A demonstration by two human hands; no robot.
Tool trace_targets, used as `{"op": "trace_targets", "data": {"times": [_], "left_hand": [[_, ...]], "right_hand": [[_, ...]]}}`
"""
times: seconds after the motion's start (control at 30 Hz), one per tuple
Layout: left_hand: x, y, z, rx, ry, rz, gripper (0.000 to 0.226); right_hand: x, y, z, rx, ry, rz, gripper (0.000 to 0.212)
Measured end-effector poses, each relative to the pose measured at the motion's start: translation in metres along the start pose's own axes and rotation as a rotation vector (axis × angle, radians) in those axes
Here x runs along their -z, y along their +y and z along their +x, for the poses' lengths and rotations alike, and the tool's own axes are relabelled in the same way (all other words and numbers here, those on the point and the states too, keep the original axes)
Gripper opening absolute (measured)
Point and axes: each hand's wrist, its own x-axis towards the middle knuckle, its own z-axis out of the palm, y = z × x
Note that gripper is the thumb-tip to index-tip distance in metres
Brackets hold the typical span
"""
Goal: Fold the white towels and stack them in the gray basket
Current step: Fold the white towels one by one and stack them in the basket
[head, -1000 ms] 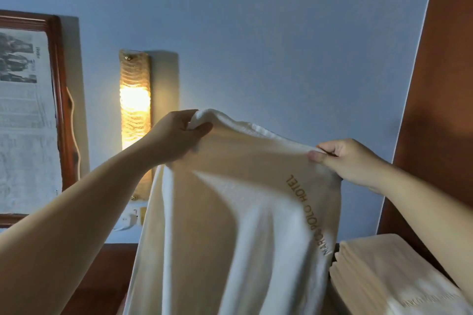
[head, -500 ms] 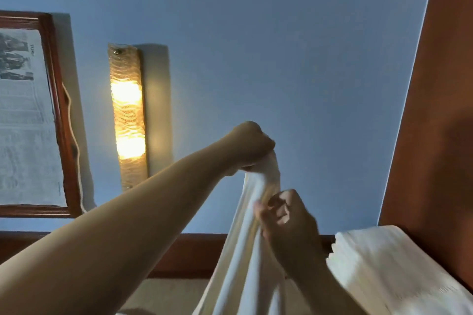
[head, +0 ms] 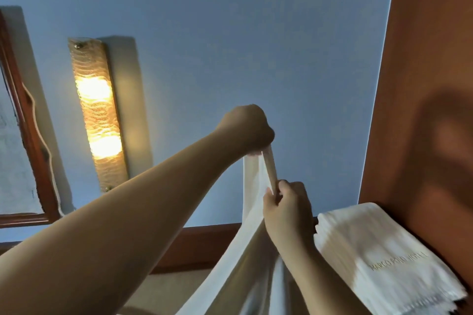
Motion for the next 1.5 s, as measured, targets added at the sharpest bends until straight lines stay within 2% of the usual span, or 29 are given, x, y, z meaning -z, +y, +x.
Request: {"op": "trace_targets", "data": {"times": [0.03,0.1,0.17,0.23,0.33,0.4,0.5,0.57,0.63,0.7,0.77,0.83,0.9,1.03,1.1,1.2,1.3,1.4,1.5], "left_hand": [[0.002,-0.008,0.001,-0.031,0.056,0.161,0.03],[0.002,-0.03,0.006,-0.039,0.188,0.258,0.026],[0.001,-0.049,0.011,-0.07,0.282,0.239,0.026],[0.005,-0.061,0.015,-0.092,0.354,0.06,0.025],[0.025,-0.081,0.019,-0.016,0.419,-0.203,0.023],[0.047,-0.099,0.018,0.052,0.513,-0.297,0.023],[0.074,-0.125,0.004,0.03,0.661,-0.114,0.028],[0.071,-0.128,-0.009,-0.019,0.598,-0.002,0.02],[0.047,-0.116,-0.026,-0.099,0.385,0.049,0.017],[0.014,-0.096,-0.046,-0.18,0.124,-0.022,0.03],[-0.01,-0.077,-0.066,-0.146,-0.015,-0.164,0.052],[-0.024,-0.073,-0.075,-0.029,0.028,-0.204,0.076],[-0.03,-0.075,-0.078,0.045,0.146,-0.229,0.078],[-0.035,-0.079,-0.081,0.019,0.281,-0.378,0.046],[-0.035,-0.083,-0.08,0.025,0.32,-0.431,0.04],[-0.032,-0.091,-0.078,0.019,0.295,-0.507,0.04],[-0.03,-0.101,-0.077,-0.009,0.256,-0.544,0.028],[-0.03,-0.11,-0.073,-0.025,0.304,-0.483,0.018],[-0.031,-0.115,-0.068,-0.073,0.343,-0.321,0.015]], "right_hand": [[0.005,0.006,0.002,0.012,-0.005,-0.009,0.015],[0.012,0.018,0.005,0.025,-0.008,-0.038,0.018],[0.015,0.031,0.003,0.012,-0.028,-0.084,0.017],[0.013,0.045,0.0,-0.026,-0.071,-0.114,0.02],[0.014,0.059,0.007,-0.12,-0.169,-0.078,0.012],[0.023,0.067,0.03,-0.178,-0.156,-0.118,0.005],[0.046,0.069,0.072,-0.254,-0.095,-0.128,0.025],[0.051,0.045,0.086,-0.173,-0.152,-0.067,0.031],[0.043,0.005,0.088,-0.017,-0.238,0.013,0.026],[0.033,-0.038,0.088,0.051,-0.342,0.168,0.023],[0.026,-0.065,0.093,0.047,-0.438,0.266,0.013],[0.03,-0.079,0.101,0.064,-0.509,0.228,0.007],[0.034,-0.088,0.107,0.063,-0.522,0.209,0.007],[0.034,-0.102,0.109,0.039,-0.515,0.304,0.006],[0.037,-0.106,0.107,0.016,-0.531,0.351,0.007],[0.04,-0.11,0.104,-0.005,-0.548,0.387,0.007],[0.041,-0.11,0.102,0.001,-0.549,0.401,0.004],[0.041,-0.108,0.1,0.05,-0.542,0.35,0.004],[0.038,-0.105,0.095,0.125,-0.498,0.238,0.007]]}}
